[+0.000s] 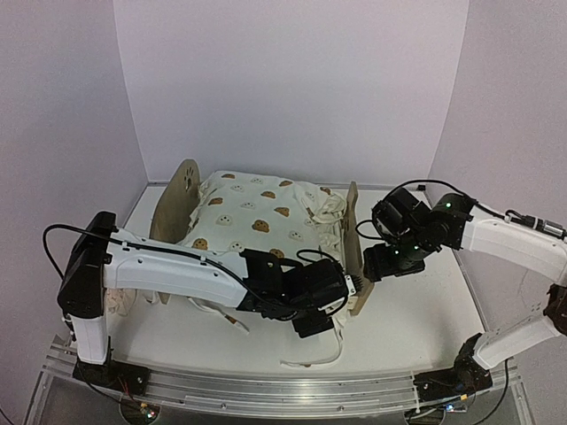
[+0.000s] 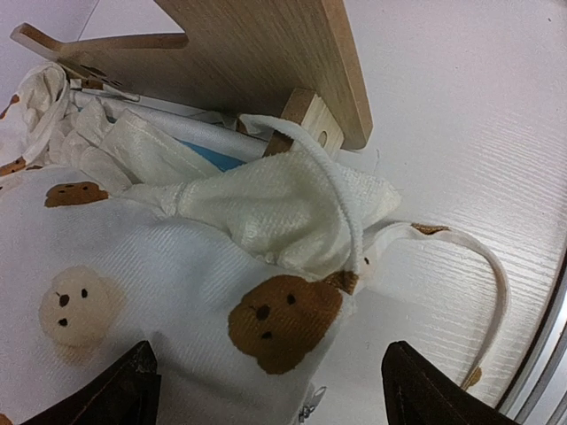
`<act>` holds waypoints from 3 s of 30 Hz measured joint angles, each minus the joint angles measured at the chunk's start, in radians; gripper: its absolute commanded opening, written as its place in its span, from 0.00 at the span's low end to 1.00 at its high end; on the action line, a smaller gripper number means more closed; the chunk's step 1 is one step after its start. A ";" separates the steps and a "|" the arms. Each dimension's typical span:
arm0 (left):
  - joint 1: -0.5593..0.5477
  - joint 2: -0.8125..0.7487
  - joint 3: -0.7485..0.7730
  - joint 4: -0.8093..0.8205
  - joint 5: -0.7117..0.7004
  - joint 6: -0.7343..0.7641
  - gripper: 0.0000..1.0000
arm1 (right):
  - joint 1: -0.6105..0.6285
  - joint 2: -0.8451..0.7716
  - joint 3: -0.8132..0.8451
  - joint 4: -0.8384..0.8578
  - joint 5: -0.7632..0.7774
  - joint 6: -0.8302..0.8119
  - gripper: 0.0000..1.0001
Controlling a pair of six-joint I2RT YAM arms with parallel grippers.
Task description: Set up the pet bed
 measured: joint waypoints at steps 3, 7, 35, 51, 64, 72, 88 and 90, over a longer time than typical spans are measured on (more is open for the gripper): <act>-0.002 0.009 0.008 0.001 -0.024 0.003 0.77 | 0.000 0.015 -0.014 0.013 -0.019 0.008 0.66; -0.002 0.040 0.017 0.002 -0.093 0.004 0.68 | 0.000 0.025 -0.031 0.043 -0.040 0.021 0.52; -0.010 0.103 0.174 -0.051 -0.210 0.137 0.22 | 0.014 0.029 -0.051 0.060 -0.014 0.122 0.00; -0.022 0.064 0.156 -0.016 -0.262 0.184 0.20 | 0.092 0.000 0.022 -0.029 0.138 0.152 0.00; -0.003 0.012 -0.033 0.324 -0.267 0.055 0.20 | 0.155 -0.071 -0.097 0.042 0.168 0.256 0.00; -0.002 -0.027 -0.069 0.371 -0.233 -0.035 0.17 | 0.166 -0.075 -0.155 0.107 0.144 0.305 0.00; -0.002 -0.057 -0.005 0.299 -0.210 -0.096 0.17 | 0.196 -0.074 -0.061 0.051 0.189 0.298 0.00; -0.002 -0.057 0.027 0.274 -0.234 -0.110 0.17 | 0.199 -0.074 -0.029 0.035 0.206 0.284 0.00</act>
